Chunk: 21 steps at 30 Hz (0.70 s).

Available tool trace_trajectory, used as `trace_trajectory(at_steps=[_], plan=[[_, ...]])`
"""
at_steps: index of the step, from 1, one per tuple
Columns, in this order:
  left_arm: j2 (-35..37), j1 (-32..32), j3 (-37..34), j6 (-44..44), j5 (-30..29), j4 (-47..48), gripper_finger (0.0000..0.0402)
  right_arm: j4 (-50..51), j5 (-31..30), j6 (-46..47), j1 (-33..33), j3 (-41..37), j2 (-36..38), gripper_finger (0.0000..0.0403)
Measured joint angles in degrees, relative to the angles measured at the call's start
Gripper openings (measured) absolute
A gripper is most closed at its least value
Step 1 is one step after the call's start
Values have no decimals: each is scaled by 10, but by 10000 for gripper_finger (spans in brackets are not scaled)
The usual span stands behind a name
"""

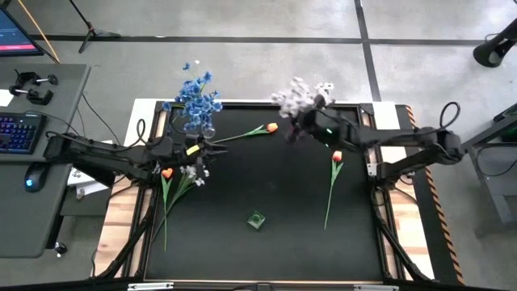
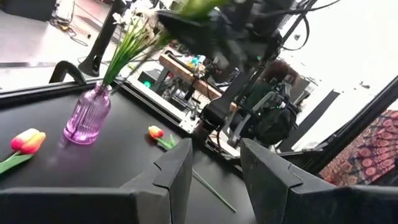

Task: Sort flowers into vase by color
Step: Put the top white flowers into the pink vase

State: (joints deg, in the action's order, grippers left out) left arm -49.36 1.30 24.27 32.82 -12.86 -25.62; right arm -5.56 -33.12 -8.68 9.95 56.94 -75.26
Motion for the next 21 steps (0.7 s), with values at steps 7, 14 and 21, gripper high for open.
trace_trajectory(at_steps=[7,14,21], plan=[[0,0,0,0,0,-1,122,146,19,-24,63,145,-91,0],[0,0,0,1,0,0,122,286,23,11,84,236,-154,0],[0,0,0,1,0,0,122,299,22,49,84,239,-175,0]])
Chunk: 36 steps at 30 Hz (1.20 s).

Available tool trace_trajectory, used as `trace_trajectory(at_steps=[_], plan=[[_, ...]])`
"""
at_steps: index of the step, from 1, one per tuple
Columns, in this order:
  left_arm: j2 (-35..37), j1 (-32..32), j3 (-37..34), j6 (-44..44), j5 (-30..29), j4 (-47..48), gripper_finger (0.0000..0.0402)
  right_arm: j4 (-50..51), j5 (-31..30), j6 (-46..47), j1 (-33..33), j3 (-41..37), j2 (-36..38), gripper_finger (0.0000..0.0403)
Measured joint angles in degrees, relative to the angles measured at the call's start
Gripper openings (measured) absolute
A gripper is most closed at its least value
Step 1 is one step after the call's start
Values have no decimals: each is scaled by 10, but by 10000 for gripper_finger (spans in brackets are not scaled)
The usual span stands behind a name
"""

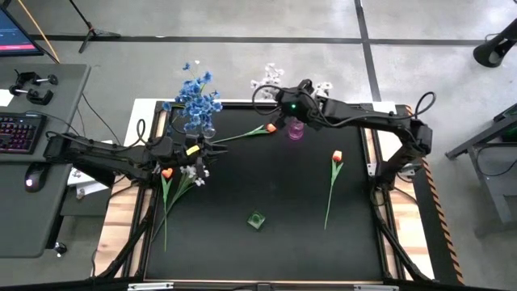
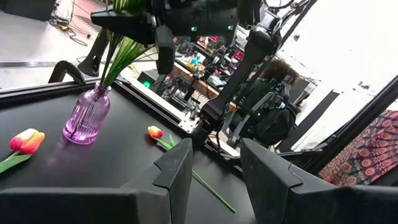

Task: Sort flowers into vase by color
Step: Put the top white flowers into the pink vase

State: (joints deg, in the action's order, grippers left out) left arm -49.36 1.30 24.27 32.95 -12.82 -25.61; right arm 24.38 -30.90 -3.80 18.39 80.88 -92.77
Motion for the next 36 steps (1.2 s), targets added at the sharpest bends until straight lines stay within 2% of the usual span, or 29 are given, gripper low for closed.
trace_trajectory(at_steps=[16,26,36], plan=[[0,0,0,-1,0,1,122,41,-80,195,17,-1,2,0],[0,0,0,-2,0,3,122,112,-80,324,27,-2,2,0],[0,0,0,-1,0,4,122,117,-68,368,26,-2,2,3]])
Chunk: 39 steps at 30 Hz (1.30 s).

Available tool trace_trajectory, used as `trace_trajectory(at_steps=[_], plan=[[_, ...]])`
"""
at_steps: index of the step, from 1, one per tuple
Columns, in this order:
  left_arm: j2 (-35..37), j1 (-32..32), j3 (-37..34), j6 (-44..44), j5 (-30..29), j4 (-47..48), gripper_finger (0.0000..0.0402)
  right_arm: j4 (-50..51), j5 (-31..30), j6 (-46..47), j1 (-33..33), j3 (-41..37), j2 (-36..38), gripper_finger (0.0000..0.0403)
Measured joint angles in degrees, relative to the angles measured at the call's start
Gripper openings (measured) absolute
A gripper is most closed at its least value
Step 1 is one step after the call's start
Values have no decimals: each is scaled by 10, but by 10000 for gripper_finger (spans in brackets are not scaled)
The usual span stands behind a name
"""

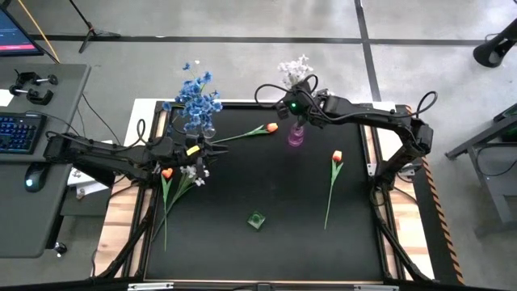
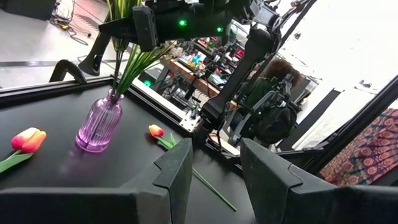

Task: Sort flowers into vase by color
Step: Put the top white flowers into the pink vase

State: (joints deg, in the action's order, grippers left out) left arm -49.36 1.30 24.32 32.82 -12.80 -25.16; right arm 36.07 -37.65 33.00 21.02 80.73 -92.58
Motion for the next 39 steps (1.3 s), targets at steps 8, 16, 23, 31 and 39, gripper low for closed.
trace_trajectory(at_steps=[8,16,23,31,39], plan=[[0,0,0,0,0,1,122,2,15,31,0,0,0,108],[0,0,0,-10,0,1,122,1,53,30,-13,0,2,242],[0,0,0,-10,2,1,122,6,83,33,-16,0,8,266],[0,0,0,-11,13,3,122,11,112,33,-16,3,34,250],[0,0,0,-11,17,4,122,16,145,15,-11,65,70,248]])
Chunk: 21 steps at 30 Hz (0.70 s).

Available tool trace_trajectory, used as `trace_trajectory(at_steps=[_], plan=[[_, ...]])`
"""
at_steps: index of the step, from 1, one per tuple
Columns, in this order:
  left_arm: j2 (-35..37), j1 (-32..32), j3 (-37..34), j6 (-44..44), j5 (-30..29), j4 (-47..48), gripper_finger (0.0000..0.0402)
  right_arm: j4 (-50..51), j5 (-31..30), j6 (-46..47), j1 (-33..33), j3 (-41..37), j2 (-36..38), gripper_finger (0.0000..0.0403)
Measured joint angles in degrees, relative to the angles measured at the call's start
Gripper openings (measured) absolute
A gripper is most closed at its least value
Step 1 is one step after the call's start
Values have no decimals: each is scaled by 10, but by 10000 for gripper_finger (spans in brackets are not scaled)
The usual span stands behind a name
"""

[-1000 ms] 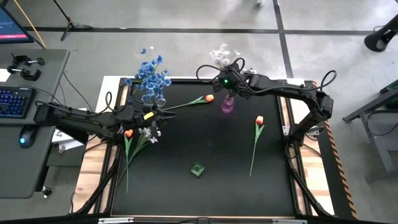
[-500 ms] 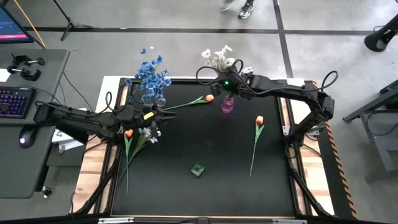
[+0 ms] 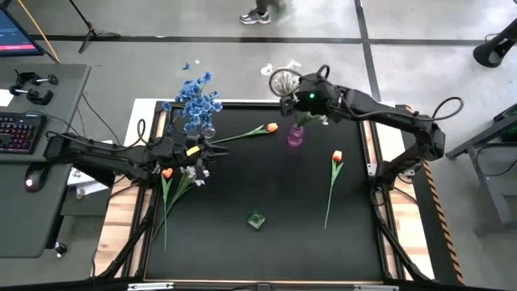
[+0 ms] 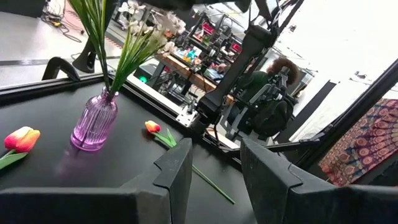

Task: Sort flowers into vase by color
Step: Put the top white flowers into the pink vase

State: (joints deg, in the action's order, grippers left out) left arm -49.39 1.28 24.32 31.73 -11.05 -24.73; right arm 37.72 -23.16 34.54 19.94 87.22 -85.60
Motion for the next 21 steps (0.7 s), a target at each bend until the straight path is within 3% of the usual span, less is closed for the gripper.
trace_trajectory(at_steps=[8,17,21], plan=[[0,0,0,2,0,0,122,66,142,-18,73,106,-7,248],[0,0,0,8,0,0,122,89,108,-46,139,232,-21,246],[0,-2,0,15,0,-5,122,92,149,-53,158,253,-63,194]])
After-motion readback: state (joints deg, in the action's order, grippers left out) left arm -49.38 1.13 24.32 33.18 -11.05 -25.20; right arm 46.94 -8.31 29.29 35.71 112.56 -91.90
